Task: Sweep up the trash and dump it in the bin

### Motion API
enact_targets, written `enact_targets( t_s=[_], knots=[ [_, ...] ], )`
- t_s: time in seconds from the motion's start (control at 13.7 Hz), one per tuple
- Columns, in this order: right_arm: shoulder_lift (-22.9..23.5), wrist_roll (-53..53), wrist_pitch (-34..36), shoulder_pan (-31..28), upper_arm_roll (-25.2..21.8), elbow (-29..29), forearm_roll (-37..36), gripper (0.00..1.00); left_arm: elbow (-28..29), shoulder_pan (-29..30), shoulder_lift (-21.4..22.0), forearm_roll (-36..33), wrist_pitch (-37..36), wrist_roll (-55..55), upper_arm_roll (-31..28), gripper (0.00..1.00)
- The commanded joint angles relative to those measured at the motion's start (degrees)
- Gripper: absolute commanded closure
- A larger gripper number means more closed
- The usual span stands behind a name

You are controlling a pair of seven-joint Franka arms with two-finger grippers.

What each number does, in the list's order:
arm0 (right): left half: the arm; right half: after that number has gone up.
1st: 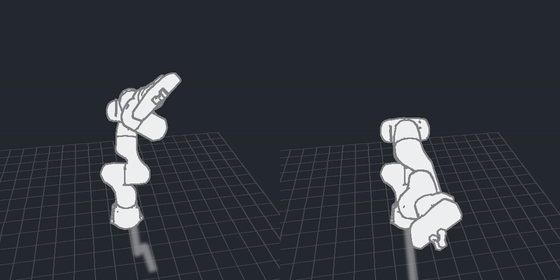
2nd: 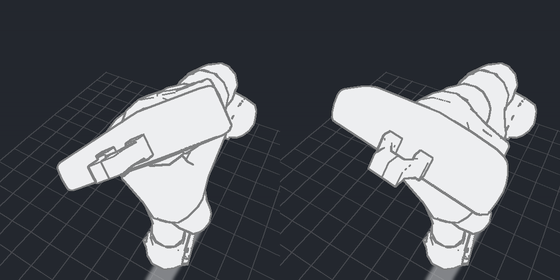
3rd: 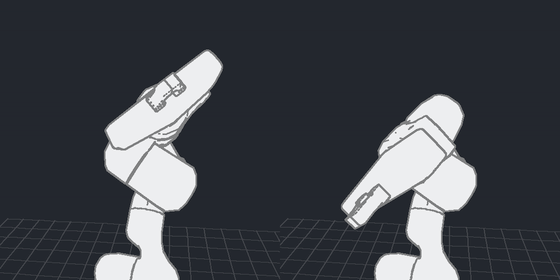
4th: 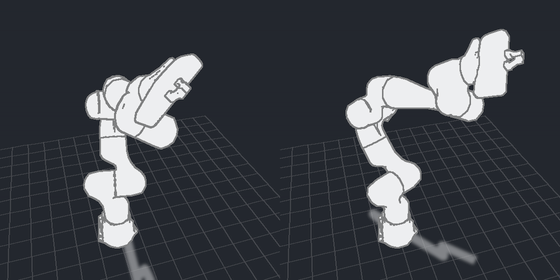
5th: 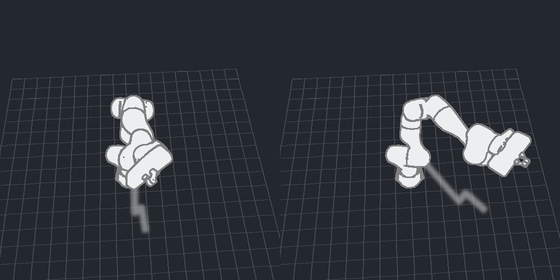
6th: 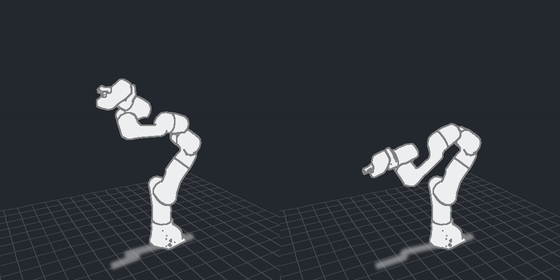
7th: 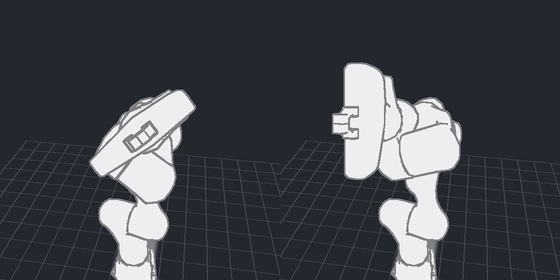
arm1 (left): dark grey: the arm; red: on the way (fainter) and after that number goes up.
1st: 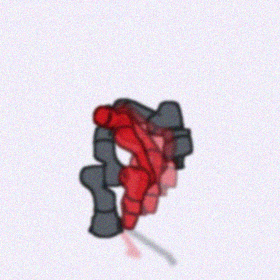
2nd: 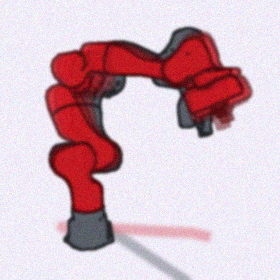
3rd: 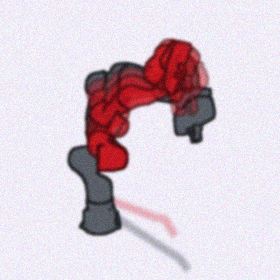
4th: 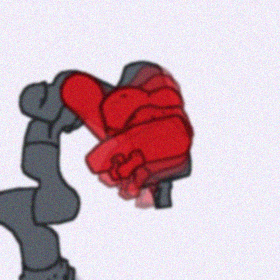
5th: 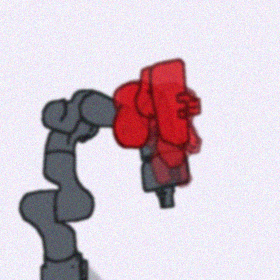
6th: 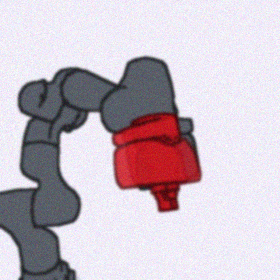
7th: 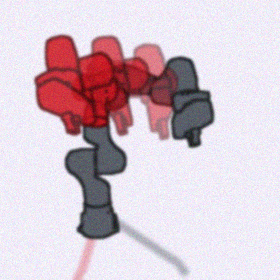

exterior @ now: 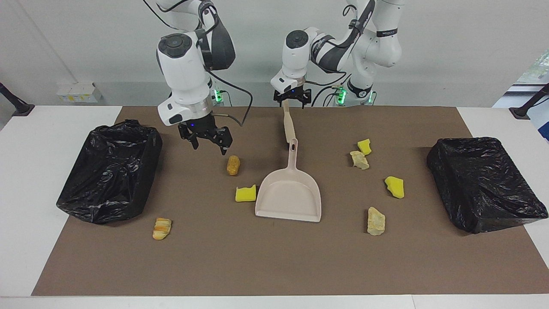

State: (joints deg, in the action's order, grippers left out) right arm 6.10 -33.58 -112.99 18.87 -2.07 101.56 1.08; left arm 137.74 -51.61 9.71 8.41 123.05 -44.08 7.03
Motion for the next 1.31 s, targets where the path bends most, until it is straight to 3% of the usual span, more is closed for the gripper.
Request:
enact_targets(
  t_s=[0.0,0.07,0.22,0.36,0.44,0.58,0.73,0.87,1.09,1.24],
  knots=[
    [1.3,-1.9,-2.6,1.2,0.0,0.3,0.9,0.0,5.3,-4.6,1.1,0.8,5.6,-4.3,-1.1,0.0],
    [1.7,-1.8,-2.8,1.2,0.0,0.3,0.9,0.0,5.3,-5.2,1.3,0.9,5.7,-4.9,-1.1,0.02],
    [1.9,-2.0,-2.8,2.2,0.1,0.5,1.0,0.0,5.3,-5.3,1.2,1.2,5.5,-6.0,-1.1,0.33],
    [1.9,-2.6,-2.8,3.1,0.1,0.7,1.0,0.0,5.4,-6.1,1.1,1.3,5.6,-6.1,-1.1,0.36],
    [1.8,-2.9,-2.8,3.2,0.1,0.9,1.0,0.0,5.4,-6.1,1.0,1.8,5.7,-6.2,-1.1,0.44],
    [1.7,-2.9,-2.8,3.2,0.1,1.1,1.0,0.0,5.4,-6.1,1.0,2.1,5.5,-5.8,-1.1,0.78],
    [1.7,-2.9,-2.8,3.2,0.1,1.1,1.0,0.0,5.1,-6.1,1.0,2.1,4.6,-4.9,-1.1,0.97],
    [1.6,-3.0,-2.8,3.2,0.1,1.3,1.0,0.0,4.2,-5.3,1.0,2.1,2.2,-3.0,-1.3,1.0],
    [1.8,-5.6,-2.9,5.3,0.2,1.9,1.0,0.0,1.5,-1.1,2.5,1.2,-10.4,5.3,-1.8,1.0],
    [2.6,-8.9,-4.4,7.3,0.2,2.1,1.0,0.0,1.5,3.4,6.6,0.2,-15.2,11.0,-1.7,1.0]
  ],
)
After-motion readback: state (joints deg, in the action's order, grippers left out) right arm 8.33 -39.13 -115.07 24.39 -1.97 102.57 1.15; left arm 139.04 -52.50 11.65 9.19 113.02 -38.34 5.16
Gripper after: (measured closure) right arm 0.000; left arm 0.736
